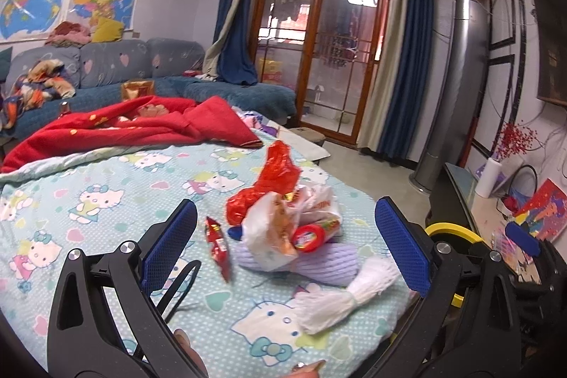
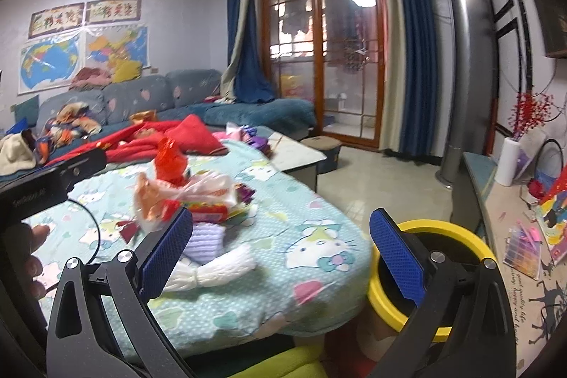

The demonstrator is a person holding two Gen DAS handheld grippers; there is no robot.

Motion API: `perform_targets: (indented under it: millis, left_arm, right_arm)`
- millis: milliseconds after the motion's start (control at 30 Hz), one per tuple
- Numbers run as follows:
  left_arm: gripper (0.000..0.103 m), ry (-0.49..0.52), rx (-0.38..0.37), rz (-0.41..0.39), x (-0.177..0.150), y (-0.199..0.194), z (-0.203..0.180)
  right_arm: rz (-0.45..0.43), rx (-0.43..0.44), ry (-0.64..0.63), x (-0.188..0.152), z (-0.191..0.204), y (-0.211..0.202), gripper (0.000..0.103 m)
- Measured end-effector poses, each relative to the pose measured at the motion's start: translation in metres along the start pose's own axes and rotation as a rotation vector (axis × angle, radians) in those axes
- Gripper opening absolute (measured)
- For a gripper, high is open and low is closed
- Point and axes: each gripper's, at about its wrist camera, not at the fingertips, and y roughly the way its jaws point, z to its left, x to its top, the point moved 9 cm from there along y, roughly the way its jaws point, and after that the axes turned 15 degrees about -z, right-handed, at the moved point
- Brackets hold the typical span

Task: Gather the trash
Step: 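Move both tools down toward the trash pile on the bedspread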

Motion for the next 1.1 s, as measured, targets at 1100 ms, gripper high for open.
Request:
perform_targets:
  millis: [1100]
  left_arm:
    - [0.083, -0.185, -0.13, 0.281, -0.055, 0.094, 0.027]
  right_arm:
    - [0.416, 0.201, 0.197, -0.097, 0.022, 0.088, 0.075]
